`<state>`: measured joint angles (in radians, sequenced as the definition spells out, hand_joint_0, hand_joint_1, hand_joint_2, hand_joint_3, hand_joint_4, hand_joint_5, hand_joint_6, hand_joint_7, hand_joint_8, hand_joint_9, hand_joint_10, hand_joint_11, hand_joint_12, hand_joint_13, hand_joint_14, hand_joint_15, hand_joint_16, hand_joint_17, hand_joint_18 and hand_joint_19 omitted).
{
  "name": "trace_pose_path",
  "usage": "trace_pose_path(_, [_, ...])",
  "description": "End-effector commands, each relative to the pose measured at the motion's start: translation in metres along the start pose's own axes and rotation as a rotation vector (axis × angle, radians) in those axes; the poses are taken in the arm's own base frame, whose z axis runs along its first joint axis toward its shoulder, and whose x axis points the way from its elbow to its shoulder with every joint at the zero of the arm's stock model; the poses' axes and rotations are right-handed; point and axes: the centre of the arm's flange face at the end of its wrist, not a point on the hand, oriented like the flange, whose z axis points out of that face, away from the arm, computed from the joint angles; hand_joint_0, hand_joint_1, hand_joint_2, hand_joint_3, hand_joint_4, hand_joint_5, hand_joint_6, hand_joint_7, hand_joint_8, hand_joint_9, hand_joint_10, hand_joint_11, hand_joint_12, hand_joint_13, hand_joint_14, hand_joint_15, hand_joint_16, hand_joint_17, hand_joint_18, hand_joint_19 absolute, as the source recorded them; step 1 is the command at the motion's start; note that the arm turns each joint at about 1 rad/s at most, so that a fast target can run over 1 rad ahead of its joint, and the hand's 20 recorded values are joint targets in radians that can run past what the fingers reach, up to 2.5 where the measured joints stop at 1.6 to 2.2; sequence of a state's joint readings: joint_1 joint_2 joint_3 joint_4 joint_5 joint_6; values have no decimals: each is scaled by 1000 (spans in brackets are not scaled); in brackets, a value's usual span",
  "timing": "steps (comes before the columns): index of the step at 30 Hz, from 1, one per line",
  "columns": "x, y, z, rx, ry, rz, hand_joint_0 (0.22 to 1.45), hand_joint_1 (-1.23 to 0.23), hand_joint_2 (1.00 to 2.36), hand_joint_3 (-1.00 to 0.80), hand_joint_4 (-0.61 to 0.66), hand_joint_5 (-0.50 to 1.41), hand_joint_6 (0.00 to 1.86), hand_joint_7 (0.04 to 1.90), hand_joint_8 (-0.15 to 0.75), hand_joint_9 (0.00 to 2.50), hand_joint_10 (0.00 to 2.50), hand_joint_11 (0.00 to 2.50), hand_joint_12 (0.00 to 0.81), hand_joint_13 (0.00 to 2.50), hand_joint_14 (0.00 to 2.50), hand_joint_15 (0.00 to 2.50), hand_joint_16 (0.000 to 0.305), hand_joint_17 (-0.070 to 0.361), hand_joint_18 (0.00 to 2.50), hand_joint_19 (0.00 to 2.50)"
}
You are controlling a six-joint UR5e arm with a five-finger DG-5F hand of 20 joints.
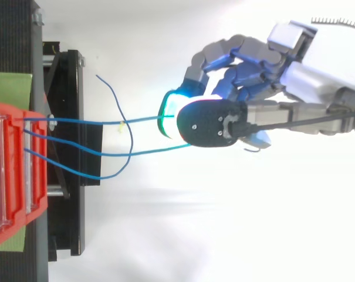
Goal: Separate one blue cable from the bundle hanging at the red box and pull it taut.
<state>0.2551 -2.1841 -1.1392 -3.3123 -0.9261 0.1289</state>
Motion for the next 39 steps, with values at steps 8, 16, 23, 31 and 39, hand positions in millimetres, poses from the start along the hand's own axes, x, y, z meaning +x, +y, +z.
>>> trace_pose_path(8, [-4,4,-3,4,-14,-11,568,-562,1000,-500,120,-258,877,852,282,537,1116,1264,374,898,13,1333,51,114,672,767])
trace_pose_path(16, [-4,3,-3,5,-14,-12,575,-564,1000,-500,118,-256,875,852,279,570,923,1332,381,699,24,897,50,112,593,661])
trace_pose_path(23, [-4,3,-4,8,-15,-18,571,-568,1000,-500,120,-256,869,864,284,682,0,1556,373,504,21,578,50,112,467,558])
trace_pose_path(31, [-4,4,-4,7,-15,-17,573,-557,1000,-500,113,-250,863,870,287,679,10,1383,368,452,20,515,51,114,431,563])
trace_pose_path(39, [-4,3,-4,8,-15,-18,572,-506,1000,-500,113,-249,862,862,282,760,5,1502,372,547,21,594,52,116,467,580])
